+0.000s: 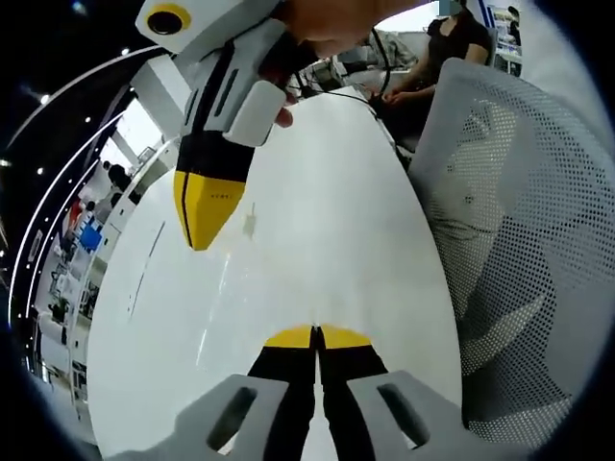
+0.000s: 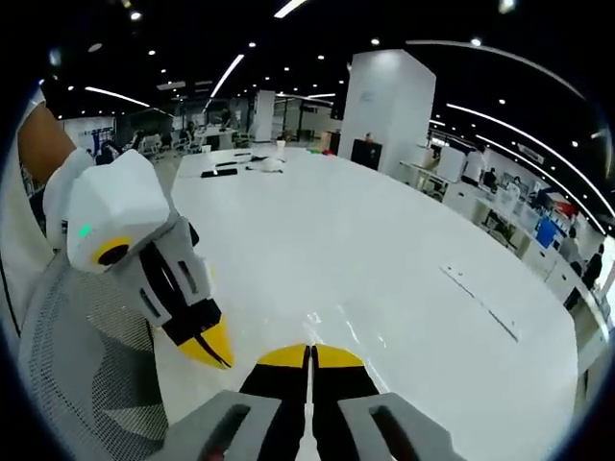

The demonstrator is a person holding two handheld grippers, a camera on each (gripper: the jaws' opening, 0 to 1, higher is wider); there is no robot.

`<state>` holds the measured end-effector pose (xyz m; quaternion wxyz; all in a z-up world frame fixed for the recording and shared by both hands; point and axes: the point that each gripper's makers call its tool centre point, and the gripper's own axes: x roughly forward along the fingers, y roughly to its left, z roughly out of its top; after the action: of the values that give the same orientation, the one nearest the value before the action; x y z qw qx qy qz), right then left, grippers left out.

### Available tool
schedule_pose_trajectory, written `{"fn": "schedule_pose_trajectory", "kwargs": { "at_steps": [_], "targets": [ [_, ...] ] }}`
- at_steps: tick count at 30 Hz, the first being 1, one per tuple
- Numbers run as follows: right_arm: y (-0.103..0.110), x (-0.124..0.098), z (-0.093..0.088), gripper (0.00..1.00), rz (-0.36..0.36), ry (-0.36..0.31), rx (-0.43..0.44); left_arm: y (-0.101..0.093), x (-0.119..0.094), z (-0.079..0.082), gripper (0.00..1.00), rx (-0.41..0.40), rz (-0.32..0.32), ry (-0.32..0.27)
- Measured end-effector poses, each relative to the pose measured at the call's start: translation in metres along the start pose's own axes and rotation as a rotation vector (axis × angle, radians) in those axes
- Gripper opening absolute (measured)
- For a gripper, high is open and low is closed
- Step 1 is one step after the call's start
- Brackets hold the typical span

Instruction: Open the resealable bag by pulling the two sides of the seal apart until the entire bag opening is separated and visibly accessible.

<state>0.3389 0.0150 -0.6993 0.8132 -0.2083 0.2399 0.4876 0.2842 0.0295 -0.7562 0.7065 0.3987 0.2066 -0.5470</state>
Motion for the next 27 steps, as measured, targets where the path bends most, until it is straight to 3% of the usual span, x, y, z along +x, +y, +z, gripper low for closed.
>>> {"fn": "schedule_pose_trajectory", "kwargs": {
  "at_steps": [7, 11, 14, 18, 27],
  "targets": [
    [0.009, 0.004, -0.005, 0.0, 0.044, 0.013, -0.009, 0.006, 0.0, 0.001, 0.0, 0.025, 0.024, 0.006],
    [0.016, 0.006, -0.012, 0.0, 0.058, 0.031, -0.053, 0.008, 0.0, -0.003, 0.0, 0.022, 0.042, 0.017],
    [0.017, 0.008, -0.017, 0.0, 0.06, 0.044, -0.078, 0.008, 0.0, -0.004, 0.07, -0.029, 0.049, 0.006],
    [0.018, 0.01, -0.024, 0.0, 0.053, 0.062, -0.141, 0.008, -0.002, -0.002, 0.15, -0.022, 0.053, -0.001],
    [0.021, 0.017, -0.048, 0.0, 0.039, 0.108, -0.253, 0.017, -0.02, -0.002, 0.16, -0.055, 0.119, -0.03]
  ]
}}
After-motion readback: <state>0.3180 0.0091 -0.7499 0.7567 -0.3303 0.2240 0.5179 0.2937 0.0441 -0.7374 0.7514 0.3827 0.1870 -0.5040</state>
